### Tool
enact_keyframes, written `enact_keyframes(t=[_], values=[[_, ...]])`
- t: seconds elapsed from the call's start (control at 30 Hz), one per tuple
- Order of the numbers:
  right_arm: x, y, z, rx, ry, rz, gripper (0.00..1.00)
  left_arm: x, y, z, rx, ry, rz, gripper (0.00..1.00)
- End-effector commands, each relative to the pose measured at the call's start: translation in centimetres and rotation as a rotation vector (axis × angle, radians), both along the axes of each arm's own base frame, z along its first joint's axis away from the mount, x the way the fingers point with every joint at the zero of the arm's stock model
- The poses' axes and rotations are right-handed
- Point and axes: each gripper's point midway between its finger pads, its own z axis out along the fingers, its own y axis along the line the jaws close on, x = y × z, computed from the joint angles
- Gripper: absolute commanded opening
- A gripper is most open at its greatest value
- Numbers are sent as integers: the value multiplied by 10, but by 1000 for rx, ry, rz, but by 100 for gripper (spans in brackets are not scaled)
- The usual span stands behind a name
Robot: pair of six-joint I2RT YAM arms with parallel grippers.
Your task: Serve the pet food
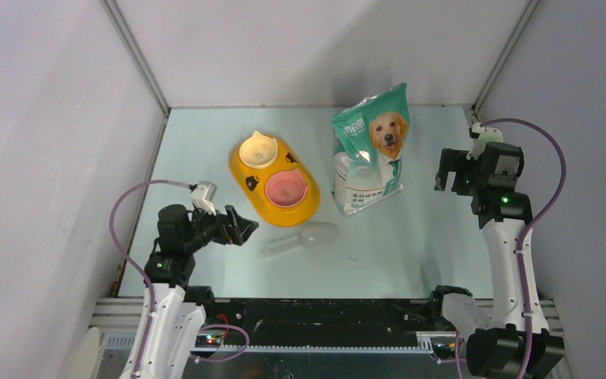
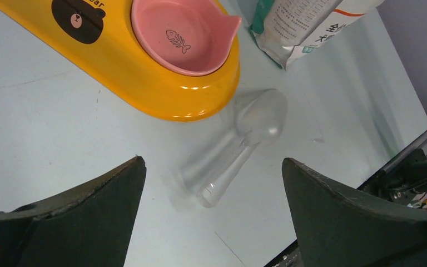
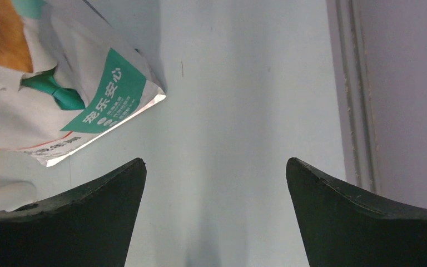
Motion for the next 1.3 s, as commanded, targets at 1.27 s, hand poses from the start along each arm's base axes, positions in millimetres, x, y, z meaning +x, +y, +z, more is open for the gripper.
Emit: enact_keyframes(t=[1.27], values=[[103,256,103,-351,-424,387,74,17,-1,108,107,-175,-136,93]])
